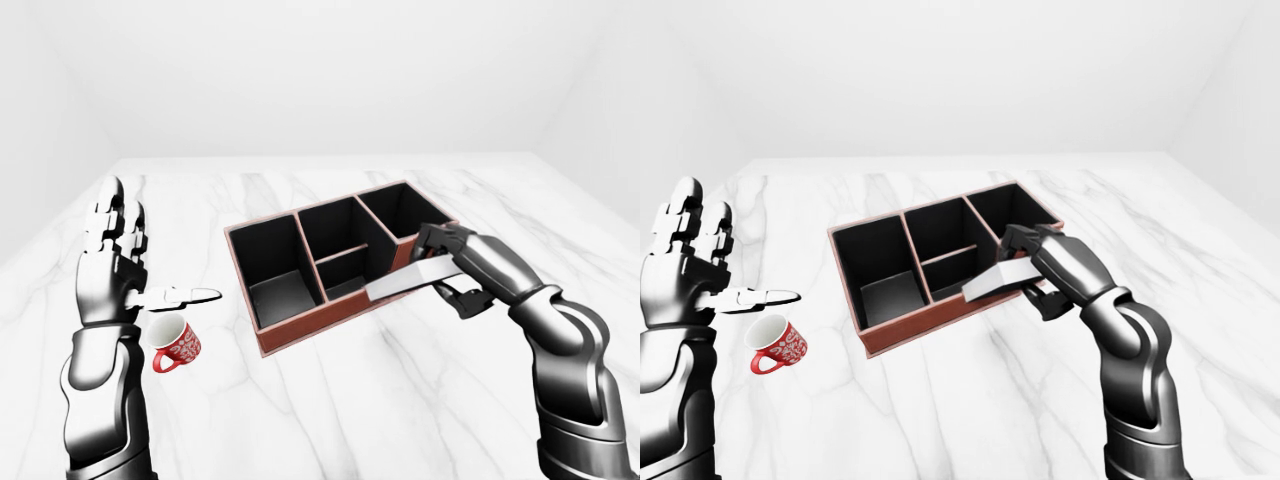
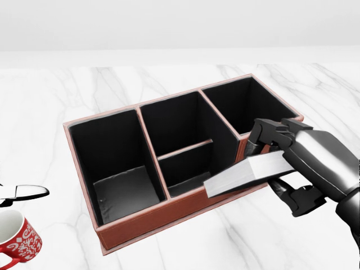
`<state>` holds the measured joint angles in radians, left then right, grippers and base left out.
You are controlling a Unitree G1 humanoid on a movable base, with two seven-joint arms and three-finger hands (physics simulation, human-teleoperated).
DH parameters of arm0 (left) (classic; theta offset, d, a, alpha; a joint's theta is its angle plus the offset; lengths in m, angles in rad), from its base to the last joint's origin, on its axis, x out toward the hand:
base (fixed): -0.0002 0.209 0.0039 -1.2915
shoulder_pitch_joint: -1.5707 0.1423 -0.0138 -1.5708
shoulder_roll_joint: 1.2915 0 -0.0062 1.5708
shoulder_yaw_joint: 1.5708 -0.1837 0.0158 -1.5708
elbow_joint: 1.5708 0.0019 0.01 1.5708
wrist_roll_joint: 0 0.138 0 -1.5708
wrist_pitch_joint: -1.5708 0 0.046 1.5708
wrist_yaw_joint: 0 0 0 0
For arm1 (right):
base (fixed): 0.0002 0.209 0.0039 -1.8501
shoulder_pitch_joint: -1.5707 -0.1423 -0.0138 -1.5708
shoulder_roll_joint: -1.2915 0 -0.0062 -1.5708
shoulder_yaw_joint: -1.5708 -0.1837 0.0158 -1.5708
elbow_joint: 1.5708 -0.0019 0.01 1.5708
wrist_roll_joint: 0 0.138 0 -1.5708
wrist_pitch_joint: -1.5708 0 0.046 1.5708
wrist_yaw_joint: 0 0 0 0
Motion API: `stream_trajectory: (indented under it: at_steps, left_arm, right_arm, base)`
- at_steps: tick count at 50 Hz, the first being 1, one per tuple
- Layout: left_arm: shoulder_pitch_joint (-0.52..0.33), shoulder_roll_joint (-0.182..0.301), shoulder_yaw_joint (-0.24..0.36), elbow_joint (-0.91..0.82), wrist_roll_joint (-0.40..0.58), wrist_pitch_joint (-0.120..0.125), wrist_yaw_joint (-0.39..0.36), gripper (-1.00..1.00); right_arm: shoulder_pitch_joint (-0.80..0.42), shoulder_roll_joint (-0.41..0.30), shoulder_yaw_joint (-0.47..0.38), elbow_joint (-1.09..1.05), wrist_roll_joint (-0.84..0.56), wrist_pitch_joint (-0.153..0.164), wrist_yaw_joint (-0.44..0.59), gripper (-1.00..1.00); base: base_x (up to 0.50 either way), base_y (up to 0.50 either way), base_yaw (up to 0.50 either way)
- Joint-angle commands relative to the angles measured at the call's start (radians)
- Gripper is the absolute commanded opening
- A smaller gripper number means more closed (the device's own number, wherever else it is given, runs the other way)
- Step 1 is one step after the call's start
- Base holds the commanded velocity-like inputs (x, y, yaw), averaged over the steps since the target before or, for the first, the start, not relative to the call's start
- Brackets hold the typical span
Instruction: Pick up the book and place it in the left compartment of the caddy.
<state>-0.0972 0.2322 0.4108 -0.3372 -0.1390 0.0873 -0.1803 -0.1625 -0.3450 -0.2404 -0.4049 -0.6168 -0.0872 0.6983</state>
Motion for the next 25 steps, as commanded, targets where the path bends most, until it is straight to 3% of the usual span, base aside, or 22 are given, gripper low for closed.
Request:
stream_trajectory:
  at_steps: [1, 25]
  left_arm:
    - [0.003, 0.001, 0.005, 0.001, -0.003, 0.000, 0.000, 1.00]
    - [0.003, 0.001, 0.005, -0.002, -0.006, 0.000, -0.001, 1.00]
  right_arm:
    - [-0.017, 0.015, 0.013, -0.077, 0.041, 0.000, 0.000, -1.00]
    - [0.059, 0.068, 0.033, -0.223, 0.073, 0.000, 0.000, -1.00]
  base:
    - [0.00, 0.00, 0.00]
    - [0.00, 0.00, 0.00]
